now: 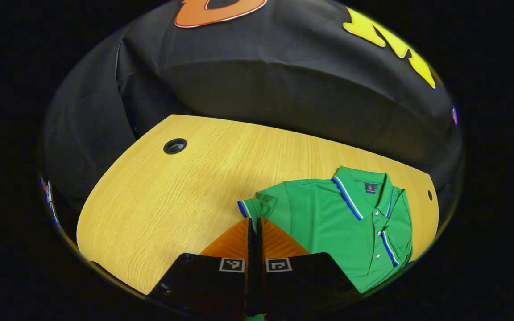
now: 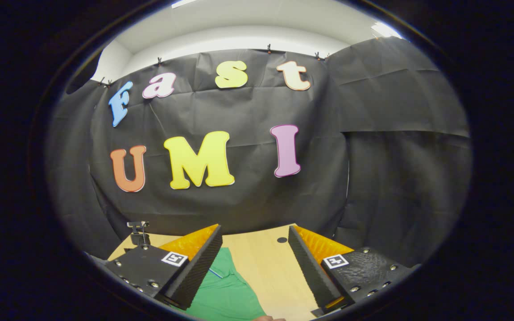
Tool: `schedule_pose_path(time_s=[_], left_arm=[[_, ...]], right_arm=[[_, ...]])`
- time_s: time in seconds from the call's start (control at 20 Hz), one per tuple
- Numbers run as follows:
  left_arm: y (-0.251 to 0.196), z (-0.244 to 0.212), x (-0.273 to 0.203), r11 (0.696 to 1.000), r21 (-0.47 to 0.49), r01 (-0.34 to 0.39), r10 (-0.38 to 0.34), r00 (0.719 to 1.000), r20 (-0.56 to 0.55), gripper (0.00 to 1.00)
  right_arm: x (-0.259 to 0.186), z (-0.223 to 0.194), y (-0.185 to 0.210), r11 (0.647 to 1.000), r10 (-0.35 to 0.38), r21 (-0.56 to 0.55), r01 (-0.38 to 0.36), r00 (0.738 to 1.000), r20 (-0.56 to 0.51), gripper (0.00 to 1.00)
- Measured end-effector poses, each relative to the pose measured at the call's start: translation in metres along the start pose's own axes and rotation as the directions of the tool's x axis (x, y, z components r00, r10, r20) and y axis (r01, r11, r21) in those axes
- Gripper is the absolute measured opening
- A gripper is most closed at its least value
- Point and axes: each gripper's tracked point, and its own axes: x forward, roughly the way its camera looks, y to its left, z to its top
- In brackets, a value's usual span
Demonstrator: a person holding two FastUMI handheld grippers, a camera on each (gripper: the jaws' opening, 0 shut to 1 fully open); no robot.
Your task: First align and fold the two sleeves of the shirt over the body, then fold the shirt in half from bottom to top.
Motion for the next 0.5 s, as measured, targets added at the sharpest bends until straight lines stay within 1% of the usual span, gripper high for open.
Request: schedule_pose_path(time_s=[0.1, 0.15, 0.2, 0.3, 0.5], left_arm=[[-0.014, 0.004, -0.004, 1.000, 0.021, 0.013, -0.013, 1.000, 0.012, 0.03], [-0.024, 0.005, -0.006, 0.999, 0.024, 0.028, -0.029, 0.999, 0.015, 0.03], [-0.031, 0.007, -0.008, 0.999, 0.029, 0.040, -0.041, 0.999, 0.018, 0.00], [-0.047, 0.007, -0.010, 0.997, 0.042, 0.059, -0.060, 0.998, 0.020, 0.04], [-0.070, 0.005, -0.015, 0.996, 0.048, 0.080, -0.081, 0.997, 0.014, 0.03]], right_arm=[[-0.001, 0.001, -0.003, 1.000, -0.008, 0.013, 0.008, 1.000, -0.001, 0.94], [-0.001, 0.003, -0.004, 1.000, -0.010, 0.017, 0.010, 1.000, 0.003, 0.91], [-0.003, 0.004, -0.005, 1.000, -0.014, 0.015, 0.014, 1.000, 0.008, 0.94], [-0.005, 0.006, -0.008, 1.000, -0.023, 0.001, 0.023, 1.000, 0.015, 0.94], [-0.008, 0.007, -0.014, 0.999, -0.034, 0.010, 0.034, 0.999, 0.021, 0.94]])
